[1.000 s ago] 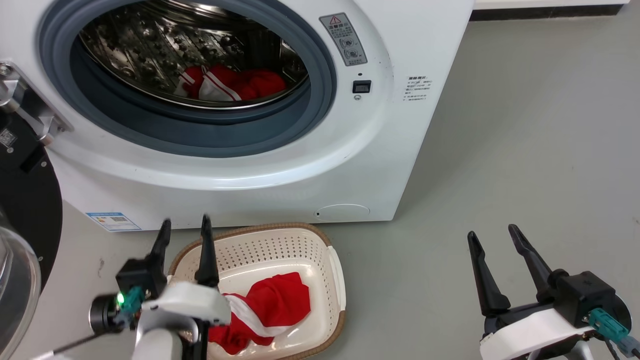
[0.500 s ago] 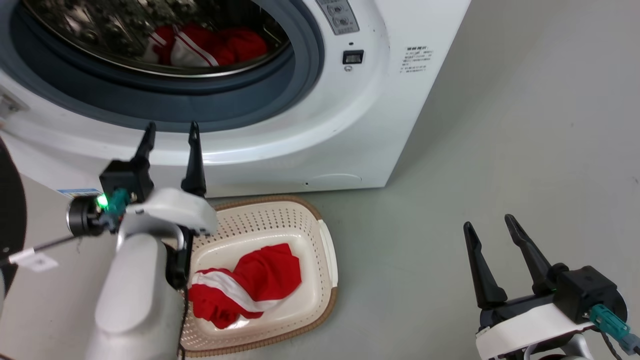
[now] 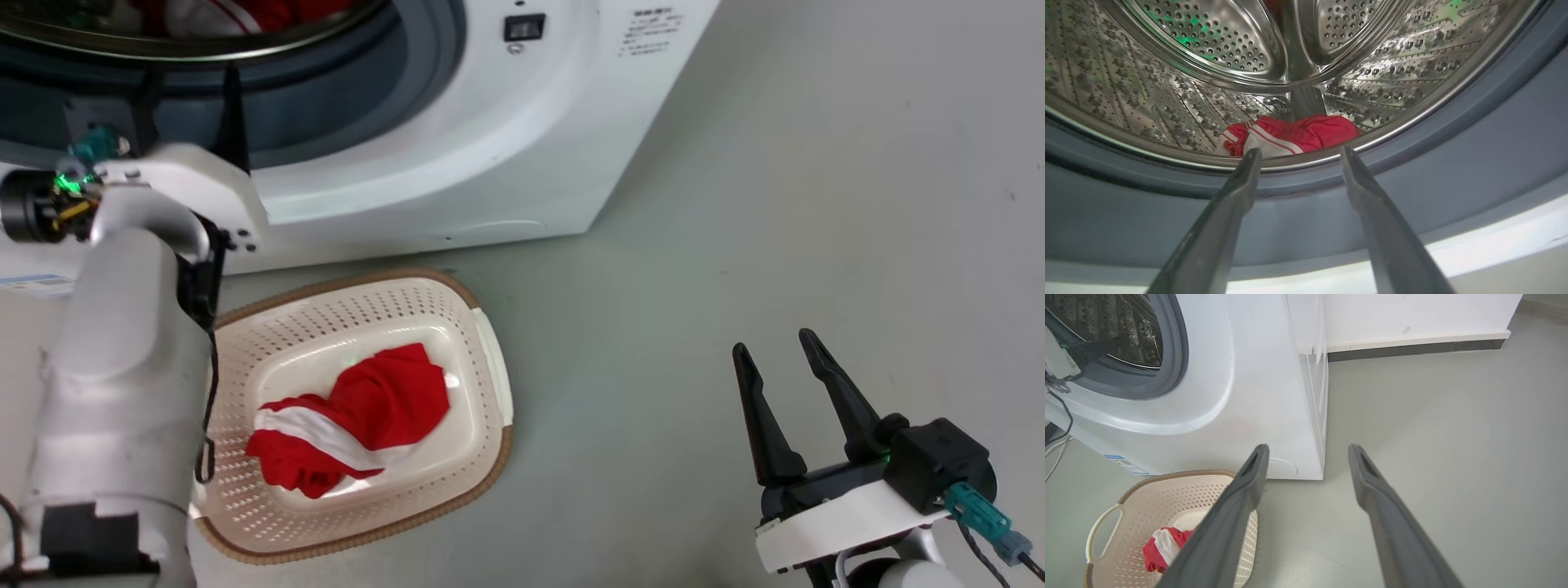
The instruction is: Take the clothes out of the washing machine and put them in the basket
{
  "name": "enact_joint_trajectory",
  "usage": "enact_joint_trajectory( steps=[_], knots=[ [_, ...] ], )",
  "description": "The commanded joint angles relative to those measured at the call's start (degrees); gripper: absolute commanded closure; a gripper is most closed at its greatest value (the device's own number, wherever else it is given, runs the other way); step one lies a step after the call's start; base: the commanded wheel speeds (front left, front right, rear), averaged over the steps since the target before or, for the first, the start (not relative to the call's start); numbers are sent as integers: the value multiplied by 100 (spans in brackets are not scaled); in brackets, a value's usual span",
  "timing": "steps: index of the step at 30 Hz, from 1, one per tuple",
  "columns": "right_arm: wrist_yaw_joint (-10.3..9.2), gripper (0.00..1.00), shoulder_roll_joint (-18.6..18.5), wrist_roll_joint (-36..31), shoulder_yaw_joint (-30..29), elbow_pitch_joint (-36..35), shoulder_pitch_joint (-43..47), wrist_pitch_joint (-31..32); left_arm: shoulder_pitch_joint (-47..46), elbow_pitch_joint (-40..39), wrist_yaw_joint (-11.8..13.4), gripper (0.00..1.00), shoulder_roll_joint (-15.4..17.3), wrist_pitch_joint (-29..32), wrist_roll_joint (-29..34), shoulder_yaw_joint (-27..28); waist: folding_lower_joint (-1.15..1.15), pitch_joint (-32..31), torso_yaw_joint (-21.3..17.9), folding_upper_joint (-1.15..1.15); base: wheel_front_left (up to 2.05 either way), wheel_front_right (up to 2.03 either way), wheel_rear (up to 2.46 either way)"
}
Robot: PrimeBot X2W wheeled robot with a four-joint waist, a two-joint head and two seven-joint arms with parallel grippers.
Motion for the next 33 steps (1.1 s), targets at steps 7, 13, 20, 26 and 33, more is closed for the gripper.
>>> enact_joint_trajectory(
  steps=[7,13,20,26,33],
  knots=[
    [-2,0,8,145,210,113,-229,-216,-1068,749,-110,0,484,438,-52,-6,-1,614,-505,0,0,0,0],
    [-2,0,9,278,396,220,-330,-354,-1760,1232,-163,0,880,886,-50,-85,-1,897,-832,0,0,0,0],
    [-2,0,9,467,583,358,-399,-503,-2440,1640,-202,0,1298,1750,-48,-190,-1,1189,-1187,0,0,0,0],
    [-2,0,9,555,778,390,-395,-593,-3007,1876,-214,0,1682,2780,-7,-290,-1,1364,-1474,0,0,0,0],
    [-2,0,9,652,951,434,-262,-645,-3446,1983,-177,0,2042,3891,105,-422,-1,1513,-1725,0,0,0,0]
  ],
)
